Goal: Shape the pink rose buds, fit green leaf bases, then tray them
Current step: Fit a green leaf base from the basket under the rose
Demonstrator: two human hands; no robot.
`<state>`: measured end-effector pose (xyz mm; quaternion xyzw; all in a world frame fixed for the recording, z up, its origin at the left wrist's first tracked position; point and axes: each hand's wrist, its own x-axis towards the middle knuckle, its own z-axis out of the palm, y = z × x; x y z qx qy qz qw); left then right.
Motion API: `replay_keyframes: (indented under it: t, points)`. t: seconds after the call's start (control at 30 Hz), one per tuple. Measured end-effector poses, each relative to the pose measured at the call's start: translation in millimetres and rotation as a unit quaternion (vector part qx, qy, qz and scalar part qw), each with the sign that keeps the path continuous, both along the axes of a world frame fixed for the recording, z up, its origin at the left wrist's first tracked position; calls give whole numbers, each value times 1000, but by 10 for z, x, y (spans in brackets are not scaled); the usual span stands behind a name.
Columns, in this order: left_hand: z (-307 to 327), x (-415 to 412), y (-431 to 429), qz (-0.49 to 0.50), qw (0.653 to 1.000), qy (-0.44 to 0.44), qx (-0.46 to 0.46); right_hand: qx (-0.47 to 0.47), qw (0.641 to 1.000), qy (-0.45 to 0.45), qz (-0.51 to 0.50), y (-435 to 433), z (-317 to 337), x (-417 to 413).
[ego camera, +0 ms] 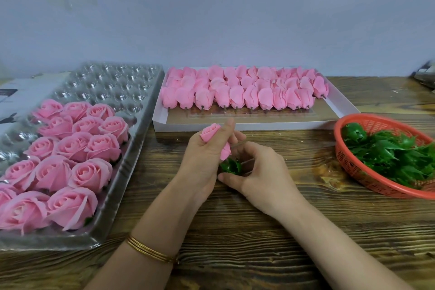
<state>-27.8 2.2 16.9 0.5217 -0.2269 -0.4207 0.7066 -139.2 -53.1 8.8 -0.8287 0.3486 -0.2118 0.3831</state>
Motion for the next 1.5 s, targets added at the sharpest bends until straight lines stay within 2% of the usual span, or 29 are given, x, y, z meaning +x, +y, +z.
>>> replay_keyframes:
  t: [0.3, 0.63, 0.8, 1.0, 1.13, 1.3, 1.43, 1.5]
  points:
    - [-3, -7, 2, -40, 999, 2, -4, 30, 999, -33, -10, 43, 14, 27]
    - [2, -33, -23, -21, 1000, -14, 3, 66, 994, -89, -6, 79, -21, 66]
    - [-13, -25, -8, -22, 1000, -16, 15, 100, 985, -137, 16, 49, -23, 42]
    - [8, -18, -1, -25, 999, -16, 12, 171, 971, -163, -31, 23, -19, 48]
    - [4, -5, -8, -17, 999, -39, 17, 253, 946, -203, -27, 1, -13, 46]
    - [3, 21, -11, -13, 999, -39, 20, 378, 895, -234, -27, -7, -8, 42]
    - [1, 18, -3, -15, 999, -37, 23, 446, 859, -250, -22, -7, 17, 31]
    - [-2, 18, -4, -15, 999, -36, 26, 458, 852, -254, -21, -4, 15, 29]
